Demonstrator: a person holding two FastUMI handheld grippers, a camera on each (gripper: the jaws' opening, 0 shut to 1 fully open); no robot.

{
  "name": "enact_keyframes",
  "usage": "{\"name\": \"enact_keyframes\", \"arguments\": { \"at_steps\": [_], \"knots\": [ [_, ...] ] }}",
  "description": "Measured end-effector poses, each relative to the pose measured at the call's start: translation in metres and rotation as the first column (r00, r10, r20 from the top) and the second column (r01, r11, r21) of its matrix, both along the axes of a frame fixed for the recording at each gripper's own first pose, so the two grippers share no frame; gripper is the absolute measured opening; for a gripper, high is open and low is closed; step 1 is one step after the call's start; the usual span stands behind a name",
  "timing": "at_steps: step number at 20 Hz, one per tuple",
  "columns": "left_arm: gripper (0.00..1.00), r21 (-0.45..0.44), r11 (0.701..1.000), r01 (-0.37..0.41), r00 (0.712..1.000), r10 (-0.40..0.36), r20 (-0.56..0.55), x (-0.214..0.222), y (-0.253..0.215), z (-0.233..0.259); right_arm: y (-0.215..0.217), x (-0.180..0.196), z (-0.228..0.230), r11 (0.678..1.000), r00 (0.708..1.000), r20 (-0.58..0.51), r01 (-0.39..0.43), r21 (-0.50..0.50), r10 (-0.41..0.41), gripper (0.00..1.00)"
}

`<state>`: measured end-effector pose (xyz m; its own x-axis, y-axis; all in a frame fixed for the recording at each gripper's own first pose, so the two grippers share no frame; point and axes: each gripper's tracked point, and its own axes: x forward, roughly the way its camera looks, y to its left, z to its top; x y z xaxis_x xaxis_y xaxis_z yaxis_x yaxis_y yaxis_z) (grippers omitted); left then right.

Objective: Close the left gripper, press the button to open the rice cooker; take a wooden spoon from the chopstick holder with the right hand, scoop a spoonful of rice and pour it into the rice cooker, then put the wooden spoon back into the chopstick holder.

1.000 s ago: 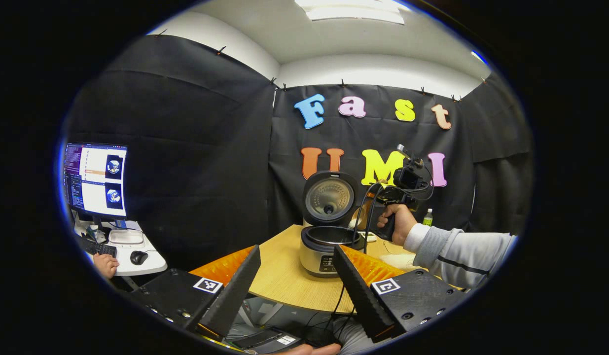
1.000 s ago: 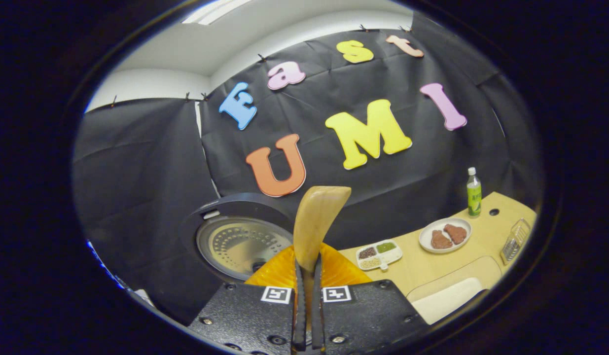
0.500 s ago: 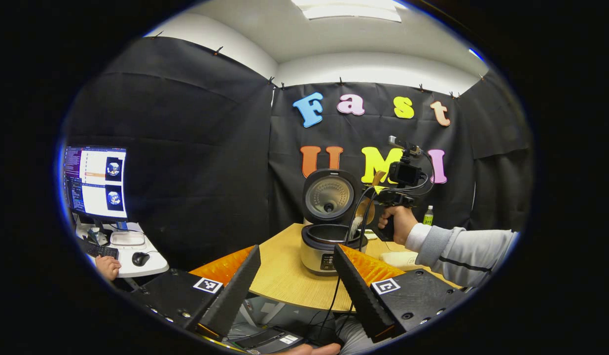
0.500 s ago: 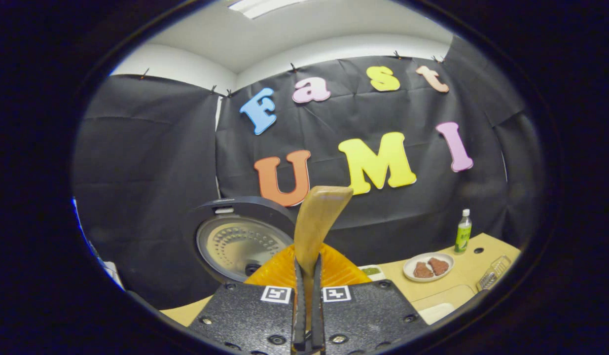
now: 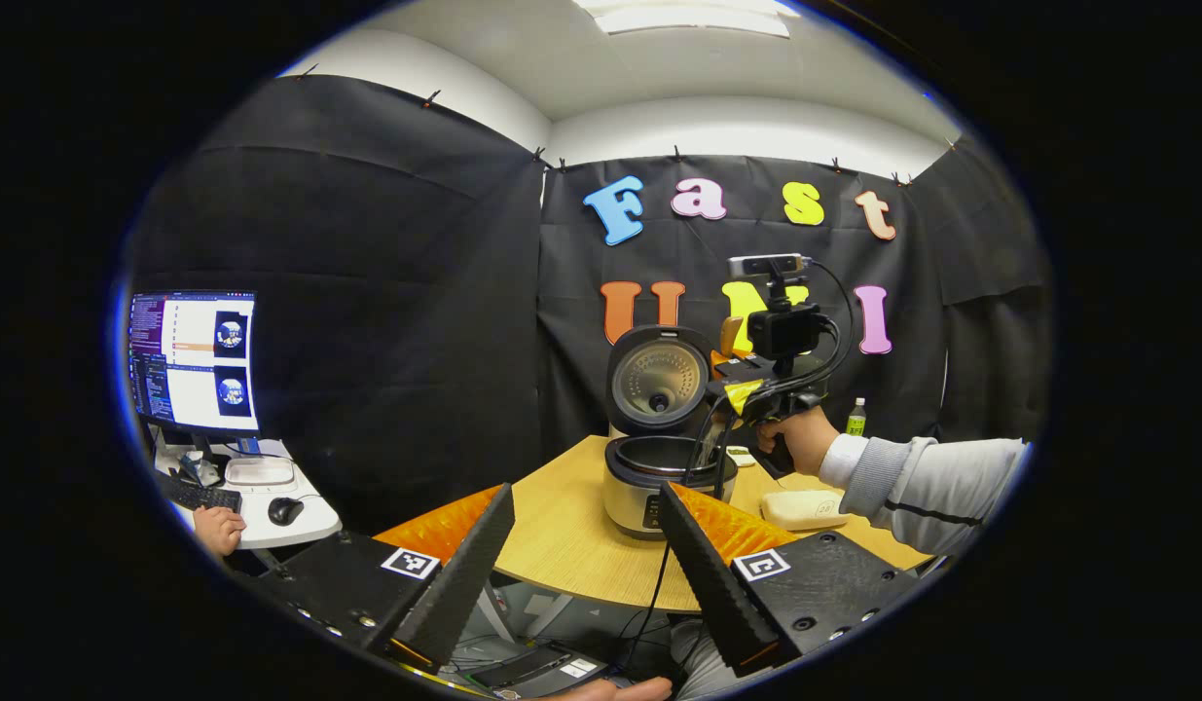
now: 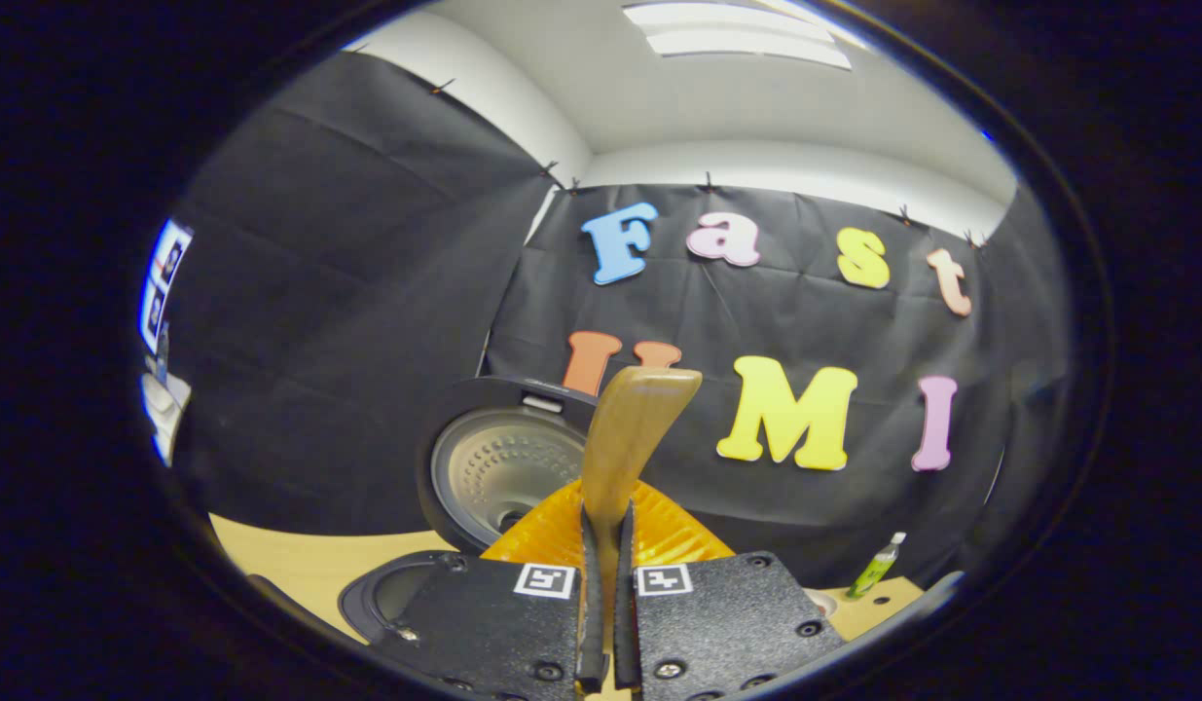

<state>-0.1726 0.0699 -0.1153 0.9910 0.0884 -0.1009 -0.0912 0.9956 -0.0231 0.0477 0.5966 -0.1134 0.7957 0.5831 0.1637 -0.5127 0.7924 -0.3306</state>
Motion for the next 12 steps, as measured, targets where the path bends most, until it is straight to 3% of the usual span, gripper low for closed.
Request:
{"name": "enact_keyframes", "arguments": {
  "at_steps": [5,12],
  "knots": [
    [0.94,-0.006,1.0,0.0,1.0,0.0,0.009,0.001,-0.005,0.001,0.004,-0.008,-0.011,1.0,1.0,-0.002,-0.012,-0.017,0.012,0.1],
    [0.95,-0.006,1.0,-0.016,1.0,0.016,-0.011,0.009,-0.01,-0.003,-0.04,0.021,-0.007,0.998,0.997,-0.072,0.042,0.047,-0.039,0.1]
  ]
}}
